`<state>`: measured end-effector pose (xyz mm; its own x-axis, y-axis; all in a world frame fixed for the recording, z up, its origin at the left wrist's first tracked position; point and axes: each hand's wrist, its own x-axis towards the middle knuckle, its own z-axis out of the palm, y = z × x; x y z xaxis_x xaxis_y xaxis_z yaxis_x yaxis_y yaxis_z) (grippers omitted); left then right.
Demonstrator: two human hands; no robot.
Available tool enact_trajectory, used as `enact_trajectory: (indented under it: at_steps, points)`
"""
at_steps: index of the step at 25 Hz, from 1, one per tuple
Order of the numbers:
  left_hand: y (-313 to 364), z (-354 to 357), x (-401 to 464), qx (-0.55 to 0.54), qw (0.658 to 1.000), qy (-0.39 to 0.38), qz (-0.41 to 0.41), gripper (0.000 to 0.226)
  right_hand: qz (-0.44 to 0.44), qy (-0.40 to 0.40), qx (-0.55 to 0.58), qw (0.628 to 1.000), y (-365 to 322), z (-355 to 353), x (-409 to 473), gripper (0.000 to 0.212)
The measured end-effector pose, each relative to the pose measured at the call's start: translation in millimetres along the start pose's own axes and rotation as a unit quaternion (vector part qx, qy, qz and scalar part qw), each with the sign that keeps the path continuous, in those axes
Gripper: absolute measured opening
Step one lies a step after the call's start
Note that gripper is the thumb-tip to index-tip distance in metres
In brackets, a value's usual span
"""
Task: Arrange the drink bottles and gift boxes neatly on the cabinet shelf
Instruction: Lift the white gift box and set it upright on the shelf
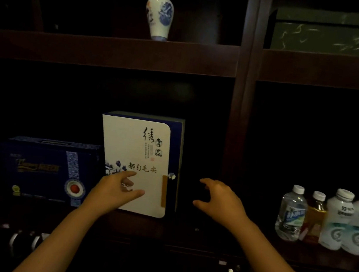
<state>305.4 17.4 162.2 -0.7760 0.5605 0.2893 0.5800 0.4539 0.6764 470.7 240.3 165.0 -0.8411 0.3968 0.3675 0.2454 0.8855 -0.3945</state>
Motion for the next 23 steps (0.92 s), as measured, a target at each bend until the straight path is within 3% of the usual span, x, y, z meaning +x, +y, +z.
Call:
enact_trajectory:
  at_steps: [6, 10, 15, 23]
  points:
    - [-47, -39, 67, -0.034, 0.994, 0.1, 0.025, 0.069, 0.012, 0.086, 0.023, 0.996, -17, 25, 88, 0.076]
    - [-66, -59, 115, 0.0, 0.991, 0.13, 0.036, 0.075, 0.045, 0.138, 0.06, 0.988, -18, 33, 140, 0.088]
    - [-88, -84, 161, -0.044, 0.981, 0.181, 0.05, 0.081, 0.066, 0.174, 0.099, 0.977, -17, 38, 178, 0.099]
    - [-108, -75, 212, -0.121, 0.975, 0.159, 0.094, 0.092, 0.049, 0.185, 0.202, 0.96, -37, 70, 194, 0.095]
